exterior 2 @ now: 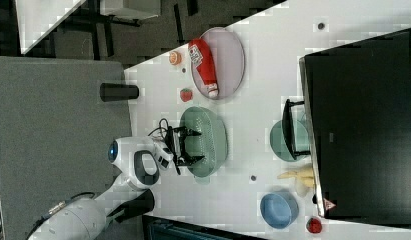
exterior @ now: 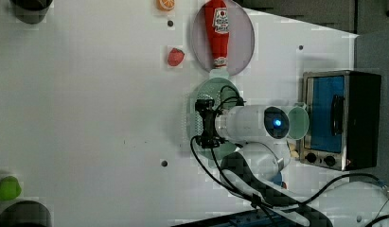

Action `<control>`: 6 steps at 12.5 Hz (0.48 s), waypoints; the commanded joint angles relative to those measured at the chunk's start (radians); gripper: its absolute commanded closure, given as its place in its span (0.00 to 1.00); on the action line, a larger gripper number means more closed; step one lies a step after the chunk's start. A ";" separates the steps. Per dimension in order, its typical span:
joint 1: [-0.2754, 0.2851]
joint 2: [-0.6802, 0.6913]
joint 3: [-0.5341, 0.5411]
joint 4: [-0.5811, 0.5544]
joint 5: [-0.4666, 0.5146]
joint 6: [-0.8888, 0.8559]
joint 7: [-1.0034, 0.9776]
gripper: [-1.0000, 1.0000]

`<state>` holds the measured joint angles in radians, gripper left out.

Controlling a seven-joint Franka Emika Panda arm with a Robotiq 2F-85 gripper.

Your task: Drag strainer right to left.

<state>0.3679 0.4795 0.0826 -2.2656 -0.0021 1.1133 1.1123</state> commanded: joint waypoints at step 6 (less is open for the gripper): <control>0.133 0.088 0.011 0.195 0.084 -0.081 0.089 0.00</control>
<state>0.4519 0.5381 0.0978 -2.0898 0.0479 1.0381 1.1387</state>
